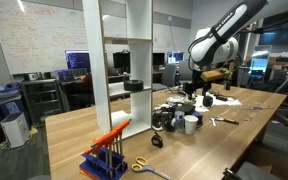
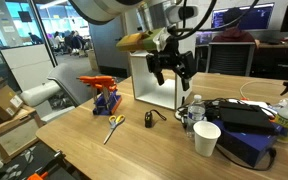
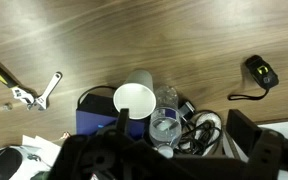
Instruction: Place the grey and yellow scissors on the topmost shelf
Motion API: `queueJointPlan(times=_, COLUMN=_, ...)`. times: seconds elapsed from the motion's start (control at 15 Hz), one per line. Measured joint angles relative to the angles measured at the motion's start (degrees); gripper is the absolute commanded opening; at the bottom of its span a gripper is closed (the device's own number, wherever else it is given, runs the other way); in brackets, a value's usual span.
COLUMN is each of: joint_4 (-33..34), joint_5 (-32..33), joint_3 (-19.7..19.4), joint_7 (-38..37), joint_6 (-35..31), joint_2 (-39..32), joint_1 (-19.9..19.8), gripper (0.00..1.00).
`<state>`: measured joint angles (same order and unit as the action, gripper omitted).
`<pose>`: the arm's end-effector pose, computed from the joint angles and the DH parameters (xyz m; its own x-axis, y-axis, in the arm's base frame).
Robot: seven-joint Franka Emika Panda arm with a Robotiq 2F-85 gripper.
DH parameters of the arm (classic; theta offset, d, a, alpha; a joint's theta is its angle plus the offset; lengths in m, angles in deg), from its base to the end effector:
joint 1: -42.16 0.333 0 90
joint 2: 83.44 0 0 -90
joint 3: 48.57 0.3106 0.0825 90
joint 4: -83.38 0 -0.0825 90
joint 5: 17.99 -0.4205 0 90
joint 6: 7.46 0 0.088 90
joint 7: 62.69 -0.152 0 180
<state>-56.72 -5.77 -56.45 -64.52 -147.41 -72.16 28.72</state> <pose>0.4786 -0.1919 0.3217 0.9541 -0.2346 0.1864 -0.2610 -0.9562 0.1325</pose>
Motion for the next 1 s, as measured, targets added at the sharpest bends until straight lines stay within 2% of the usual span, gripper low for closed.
queueJointPlan(times=0.6, joint_4=0.3, joint_5=-0.7, joint_3=0.0, joint_7=0.3, joint_6=0.0, joint_2=0.1, joint_1=0.5, gripper=1.00)
queueJointPlan(times=1.0, joint_4=-1.4, joint_5=-11.1, joint_3=1.0, joint_7=4.2, joint_6=0.1, joint_2=0.8, joint_1=6.9, gripper=1.00)
